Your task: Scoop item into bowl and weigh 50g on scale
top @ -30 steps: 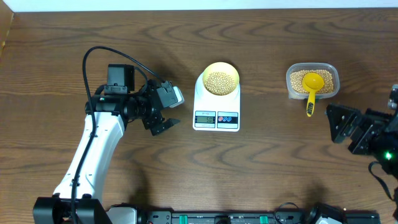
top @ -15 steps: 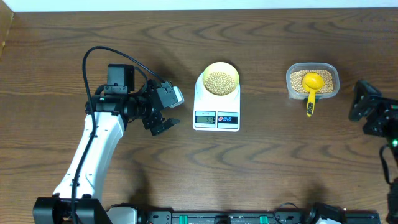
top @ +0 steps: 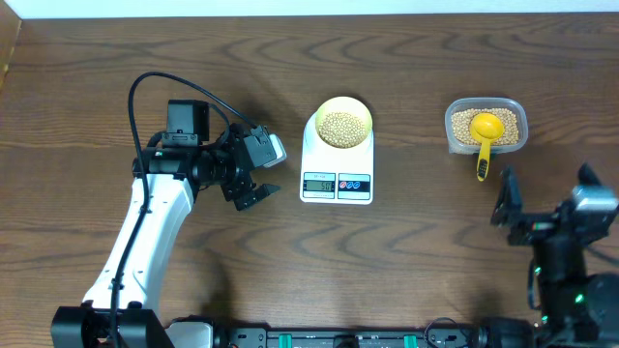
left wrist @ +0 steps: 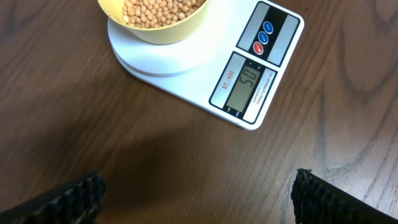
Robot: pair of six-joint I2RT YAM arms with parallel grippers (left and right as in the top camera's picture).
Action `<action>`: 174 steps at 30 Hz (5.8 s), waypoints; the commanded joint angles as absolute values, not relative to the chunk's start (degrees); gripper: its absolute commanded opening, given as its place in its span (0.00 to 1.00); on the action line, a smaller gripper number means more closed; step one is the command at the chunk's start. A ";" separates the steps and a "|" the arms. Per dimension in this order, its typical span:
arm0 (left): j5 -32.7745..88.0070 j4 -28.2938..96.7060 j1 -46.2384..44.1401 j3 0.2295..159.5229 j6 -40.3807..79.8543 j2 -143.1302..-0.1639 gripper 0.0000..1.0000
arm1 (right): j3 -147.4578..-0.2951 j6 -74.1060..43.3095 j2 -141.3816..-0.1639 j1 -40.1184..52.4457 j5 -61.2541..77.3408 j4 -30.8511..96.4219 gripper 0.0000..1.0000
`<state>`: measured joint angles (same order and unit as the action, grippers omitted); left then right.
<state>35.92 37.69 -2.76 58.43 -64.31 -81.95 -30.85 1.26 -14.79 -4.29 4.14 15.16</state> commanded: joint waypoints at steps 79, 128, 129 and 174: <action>36.80 37.95 -2.59 58.61 -63.81 -81.23 0.98 | -0.32 2.42 -0.32 -0.34 1.87 4.25 0.99; 5.26 2.44 -2.15 15.90 -10.37 -27.38 0.98 | -0.32 2.42 -0.32 -0.34 1.87 4.27 0.99; 5.26 2.39 -2.15 15.07 -10.37 -26.15 0.97 | -0.32 2.42 -0.32 -0.34 1.89 4.25 0.99; -0.05 4.14 -2.04 0.23 -1.39 -0.05 0.98 | -0.32 2.42 -0.32 -0.34 1.87 4.25 0.99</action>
<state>2.02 2.55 -2.35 1.63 -2.72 -0.62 -0.40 1.96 -0.67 -0.82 2.50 3.99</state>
